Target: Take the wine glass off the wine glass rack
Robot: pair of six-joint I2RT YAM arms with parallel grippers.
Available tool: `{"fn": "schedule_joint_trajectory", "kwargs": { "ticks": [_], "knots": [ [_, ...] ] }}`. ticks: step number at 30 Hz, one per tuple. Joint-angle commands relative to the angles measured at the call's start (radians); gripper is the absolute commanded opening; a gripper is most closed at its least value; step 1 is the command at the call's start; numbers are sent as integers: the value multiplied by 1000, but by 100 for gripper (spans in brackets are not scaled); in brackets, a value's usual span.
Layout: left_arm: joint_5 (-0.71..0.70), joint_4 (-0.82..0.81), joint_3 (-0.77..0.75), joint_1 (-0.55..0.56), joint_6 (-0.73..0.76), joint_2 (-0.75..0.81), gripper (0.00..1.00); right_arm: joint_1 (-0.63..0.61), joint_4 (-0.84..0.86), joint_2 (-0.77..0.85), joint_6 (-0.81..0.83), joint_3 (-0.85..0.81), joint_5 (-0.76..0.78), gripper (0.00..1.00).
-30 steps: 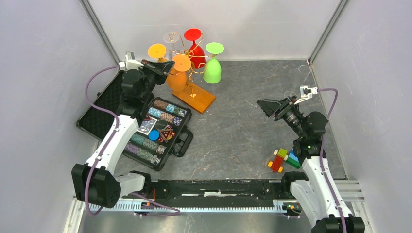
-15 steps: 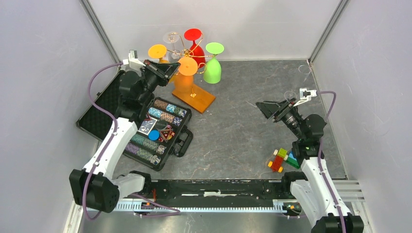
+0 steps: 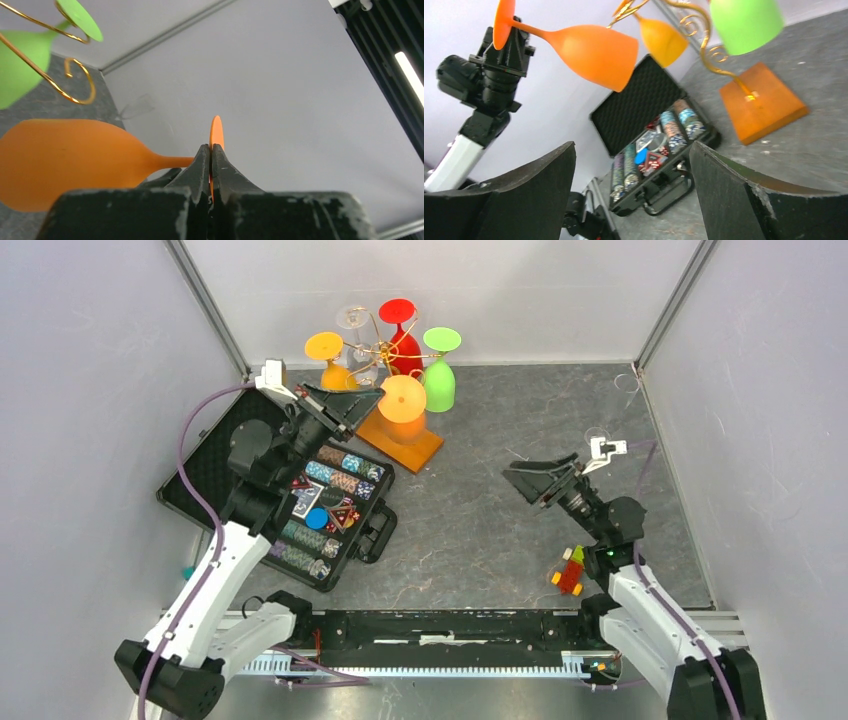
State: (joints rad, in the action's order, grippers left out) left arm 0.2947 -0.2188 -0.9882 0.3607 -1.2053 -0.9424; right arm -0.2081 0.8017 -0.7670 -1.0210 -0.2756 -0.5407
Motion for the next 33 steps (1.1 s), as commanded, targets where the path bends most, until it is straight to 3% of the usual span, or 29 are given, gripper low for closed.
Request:
{"fn": "schedule_joint_trajectory", "kwargs": {
  "ticks": [1, 4, 10, 17, 23, 33],
  "knots": [
    [-5, -27, 16, 68, -77, 49, 2, -117, 273, -44, -66, 19, 89, 89],
    [-24, -41, 28, 126, -115, 69, 2, -188, 372, -75, -72, 21, 140, 89],
    [47, -215, 59, 183, -289, 54, 2, -346, 561, -170, -116, -12, 205, 89],
    [53, -238, 40, 198, -346, 98, 2, -453, 603, -169, -73, -17, 322, 89],
    [91, -280, 20, 199, -392, 112, 2, -504, 656, -239, -67, -78, 318, 87],
    [114, -308, 11, 199, -457, 145, 2, -569, 1002, -426, -82, -215, 254, 74]
  ]
}}
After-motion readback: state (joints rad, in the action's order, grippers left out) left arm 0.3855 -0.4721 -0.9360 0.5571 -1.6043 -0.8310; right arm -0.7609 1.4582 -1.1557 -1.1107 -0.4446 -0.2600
